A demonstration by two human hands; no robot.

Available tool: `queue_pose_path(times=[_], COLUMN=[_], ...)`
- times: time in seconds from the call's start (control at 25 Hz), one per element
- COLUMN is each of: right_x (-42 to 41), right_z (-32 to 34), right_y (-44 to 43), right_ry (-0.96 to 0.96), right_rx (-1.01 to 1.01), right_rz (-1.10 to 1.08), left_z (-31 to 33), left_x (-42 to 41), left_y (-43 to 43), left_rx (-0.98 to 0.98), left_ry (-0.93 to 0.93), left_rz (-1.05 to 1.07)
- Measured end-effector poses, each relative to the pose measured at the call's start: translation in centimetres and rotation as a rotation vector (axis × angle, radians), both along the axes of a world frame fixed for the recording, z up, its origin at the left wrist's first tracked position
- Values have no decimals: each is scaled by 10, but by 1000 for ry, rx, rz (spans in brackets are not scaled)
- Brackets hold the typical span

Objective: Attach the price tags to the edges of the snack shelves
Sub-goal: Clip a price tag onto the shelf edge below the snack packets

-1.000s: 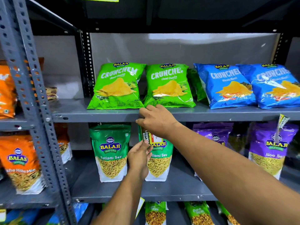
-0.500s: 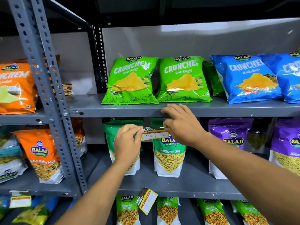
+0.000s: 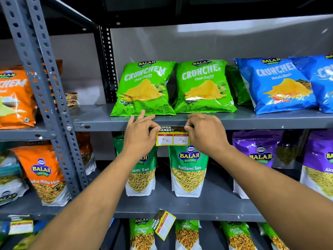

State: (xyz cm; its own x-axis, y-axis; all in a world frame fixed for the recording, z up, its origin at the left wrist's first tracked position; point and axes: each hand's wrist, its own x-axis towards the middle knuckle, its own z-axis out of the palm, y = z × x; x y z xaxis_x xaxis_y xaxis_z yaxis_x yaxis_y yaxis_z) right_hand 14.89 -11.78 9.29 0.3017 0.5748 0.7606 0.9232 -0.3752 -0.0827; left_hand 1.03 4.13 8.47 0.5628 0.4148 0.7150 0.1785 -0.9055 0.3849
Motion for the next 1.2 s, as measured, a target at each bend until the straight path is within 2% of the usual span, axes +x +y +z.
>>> queue_pose_path(times=[0.12, 0.32, 0.44, 0.52, 0.64, 0.76, 0.8, 0.84, 0.96, 1.04, 1.12, 1.2], right_x=[-2, -5, -4, -4, -1, 7, 11, 17, 41, 63, 95, 132], right_z=[9, 12, 12, 13, 17, 22, 18, 9, -28, -48, -50, -37], right_y=[2, 3, 0, -2, 1, -15, -30, -48, -117, -170, -225, -275], right_ry=[68, 94, 147, 230, 276, 341, 267, 143, -155, -221, -337, -435], right_rx=[17, 37, 145, 217, 179, 68, 13, -50, -212, -269, -256, -144], right_rz=[-20, -24, -12, 25, 21, 162, 188, 184, 154, 174, 120, -13], left_z=[11, 19, 22, 27, 36, 43, 41, 36, 11, -15, -43, -59], left_x=[3, 2, 4, 3, 4, 2, -2, -6, -7, 20, 69, 125], left_y=[1, -3, -5, -4, 4, 10, 7, 2, -35, -84, -151, -223], left_rx=[-94, -141, -120, -218, -355, -427, -410, -304, 220, 410, 338, 98], left_ry=[2, -27, -57, -122, -91, -11, 6, -9, -250, -306, -226, -87], left_rz=[-2, 27, 61, 77, 90, -7, -43, -14, 157, 14, -189, -322])
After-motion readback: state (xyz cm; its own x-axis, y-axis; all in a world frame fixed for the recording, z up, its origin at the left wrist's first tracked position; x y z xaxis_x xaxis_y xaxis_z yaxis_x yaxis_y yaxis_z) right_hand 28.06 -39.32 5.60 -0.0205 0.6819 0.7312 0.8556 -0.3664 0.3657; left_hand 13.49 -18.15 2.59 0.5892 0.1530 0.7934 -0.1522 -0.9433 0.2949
